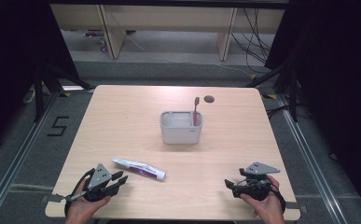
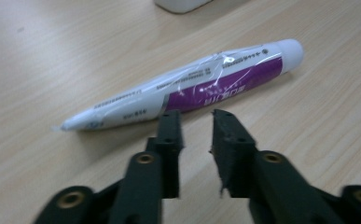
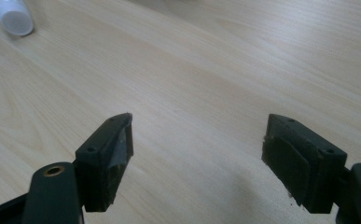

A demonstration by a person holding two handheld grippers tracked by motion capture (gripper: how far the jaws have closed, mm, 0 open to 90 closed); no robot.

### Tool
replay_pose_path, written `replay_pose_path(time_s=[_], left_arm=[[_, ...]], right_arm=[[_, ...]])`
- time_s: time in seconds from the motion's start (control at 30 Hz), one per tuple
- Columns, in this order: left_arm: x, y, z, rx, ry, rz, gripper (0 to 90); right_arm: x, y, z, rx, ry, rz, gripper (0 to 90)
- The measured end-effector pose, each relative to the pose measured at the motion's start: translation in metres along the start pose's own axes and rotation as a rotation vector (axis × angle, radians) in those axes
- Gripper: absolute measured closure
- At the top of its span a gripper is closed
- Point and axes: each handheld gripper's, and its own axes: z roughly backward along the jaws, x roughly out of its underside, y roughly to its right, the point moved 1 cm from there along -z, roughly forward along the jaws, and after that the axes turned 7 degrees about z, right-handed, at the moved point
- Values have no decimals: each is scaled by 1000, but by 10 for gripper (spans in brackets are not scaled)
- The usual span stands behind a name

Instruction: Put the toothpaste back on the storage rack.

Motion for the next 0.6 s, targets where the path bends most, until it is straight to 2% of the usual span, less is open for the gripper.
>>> replay_pose_path(time_s=[0.1,0.13,0.17,0.2,0.27,0.3,0.33,0.37,0.4,0.43,0.47,0.57,0.6], left_arm=[[-7,3,0,3,24,-23,892],[-10,5,-1,9,20,-27,893],[-11,6,-2,8,17,-25,895],[-13,7,-4,19,15,-30,895],[-17,10,-9,30,22,-24,895],[-20,11,-11,40,7,-34,895],[-23,13,-14,45,13,-22,895],[-27,13,-16,46,12,-31,895],[-31,14,-18,49,1,-47,895],[-34,17,-22,50,14,-25,896],[-37,17,-23,52,2,-45,895],[-47,24,-36,83,-5,-43,895],[-49,25,-39,86,-4,-50,895]], right_arm=[[1,0,0,10,-10,3,259],[1,0,-1,-2,-12,-5,260],[1,0,0,8,-8,-4,261],[0,1,-1,-7,1,14,263],[0,0,0,6,-4,0,264],[1,-1,0,-9,-12,-21,266],[1,-2,-1,-23,-6,-30,268],[1,1,-1,-13,-2,-2,268],[1,0,-1,-7,-6,-8,268],[1,1,-1,0,-3,0,268],[2,-1,-2,-21,-6,-37,269],[2,-1,-1,-9,-12,-33,269],[2,-1,-2,-20,-14,-38,269]])
